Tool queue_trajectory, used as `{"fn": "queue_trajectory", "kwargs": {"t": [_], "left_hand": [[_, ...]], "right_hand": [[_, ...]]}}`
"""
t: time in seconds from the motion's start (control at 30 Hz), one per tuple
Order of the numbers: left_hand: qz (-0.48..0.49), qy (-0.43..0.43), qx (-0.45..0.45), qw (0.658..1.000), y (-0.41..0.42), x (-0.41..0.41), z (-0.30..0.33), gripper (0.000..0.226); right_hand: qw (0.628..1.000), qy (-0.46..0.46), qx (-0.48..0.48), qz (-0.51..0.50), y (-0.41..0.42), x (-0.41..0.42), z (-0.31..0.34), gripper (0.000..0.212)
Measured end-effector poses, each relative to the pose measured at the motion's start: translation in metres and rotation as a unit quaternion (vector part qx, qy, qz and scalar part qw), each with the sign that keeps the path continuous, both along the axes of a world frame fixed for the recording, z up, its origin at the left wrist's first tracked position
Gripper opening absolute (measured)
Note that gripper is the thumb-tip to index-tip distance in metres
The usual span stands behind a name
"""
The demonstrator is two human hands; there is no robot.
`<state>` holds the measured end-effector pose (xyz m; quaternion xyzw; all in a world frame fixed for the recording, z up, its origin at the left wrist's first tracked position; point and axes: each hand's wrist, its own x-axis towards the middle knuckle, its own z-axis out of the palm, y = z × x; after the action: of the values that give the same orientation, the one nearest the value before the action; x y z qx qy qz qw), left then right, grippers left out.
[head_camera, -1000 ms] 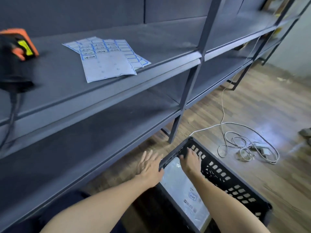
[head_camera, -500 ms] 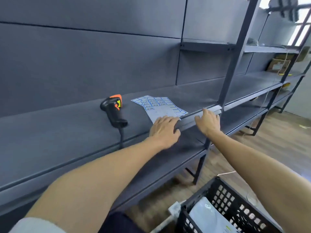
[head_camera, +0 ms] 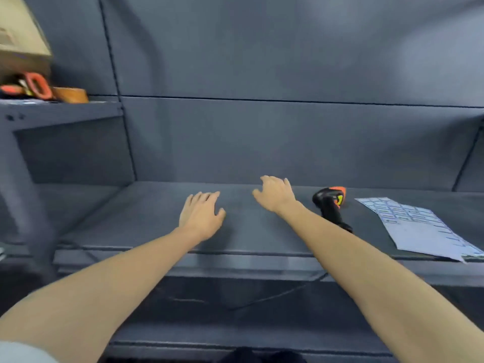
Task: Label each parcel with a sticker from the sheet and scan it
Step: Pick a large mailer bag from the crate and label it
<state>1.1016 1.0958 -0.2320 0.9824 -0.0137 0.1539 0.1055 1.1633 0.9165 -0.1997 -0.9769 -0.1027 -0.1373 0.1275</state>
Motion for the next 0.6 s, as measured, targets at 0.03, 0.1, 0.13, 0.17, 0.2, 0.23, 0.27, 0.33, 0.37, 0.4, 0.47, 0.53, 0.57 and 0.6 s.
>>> {"fn": "queue_trajectory", "kwargs": {"t": [0.03, 0.1, 0.13, 0.17, 0.2, 0.23, 0.27, 0.33, 0.37, 0.4, 0.47, 0.53, 0.57, 0.6], "left_hand": [[0.029, 0.003, -0.001, 1.0, 0.021, -0.009, -0.002, 0.054], [0.084, 0.002, -0.002, 0.996, 0.059, -0.029, -0.007, 0.054], [0.113, -0.002, -0.004, 0.994, 0.076, -0.042, -0.008, 0.054], [0.139, -0.006, -0.007, 0.99, 0.092, -0.055, -0.01, 0.054], [0.163, -0.011, -0.01, 0.986, 0.108, -0.069, -0.012, 0.054], [0.187, -0.016, -0.014, 0.982, 0.122, -0.083, -0.014, 0.054], [0.21, -0.019, -0.016, 0.977, 0.136, -0.098, -0.017, 0.053], [0.253, -0.02, -0.018, 0.967, 0.158, -0.13, -0.024, 0.051], [0.274, -0.02, -0.018, 0.961, 0.168, -0.144, -0.028, 0.051], [0.294, -0.017, -0.02, 0.955, 0.178, -0.158, -0.034, 0.051], [0.327, -0.005, -0.028, 0.945, 0.193, -0.183, -0.047, 0.05], [0.355, 0.006, -0.042, 0.934, 0.205, -0.205, -0.065, 0.05], [0.366, 0.012, -0.051, 0.929, 0.21, -0.215, -0.075, 0.05], [0.374, 0.018, -0.061, 0.925, 0.214, -0.224, -0.086, 0.051]], "right_hand": [[1.0, 0.003, -0.007, 0.028, 0.024, -0.001, -0.002, 0.046], [0.997, 0.004, -0.013, 0.081, 0.069, -0.009, -0.005, 0.045], [0.994, 0.002, -0.009, 0.108, 0.092, -0.015, -0.008, 0.044], [0.991, -0.001, -0.004, 0.135, 0.113, -0.023, -0.01, 0.042], [0.987, -0.001, 0.002, 0.163, 0.134, -0.031, -0.012, 0.041], [0.981, 0.001, 0.01, 0.191, 0.155, -0.041, -0.013, 0.04], [0.976, 0.006, 0.018, 0.218, 0.174, -0.052, -0.015, 0.041], [0.963, 0.014, 0.029, 0.268, 0.208, -0.076, -0.022, 0.043], [0.956, 0.016, 0.034, 0.291, 0.223, -0.089, -0.026, 0.043], [0.949, 0.022, 0.04, 0.313, 0.237, -0.101, -0.03, 0.043], [0.935, 0.042, 0.055, 0.349, 0.259, -0.126, -0.041, 0.045], [0.921, 0.052, 0.073, 0.379, 0.276, -0.147, -0.053, 0.042], [0.915, 0.054, 0.079, 0.391, 0.283, -0.155, -0.06, 0.039], [0.911, 0.059, 0.08, 0.401, 0.289, -0.163, -0.068, 0.037]]}}
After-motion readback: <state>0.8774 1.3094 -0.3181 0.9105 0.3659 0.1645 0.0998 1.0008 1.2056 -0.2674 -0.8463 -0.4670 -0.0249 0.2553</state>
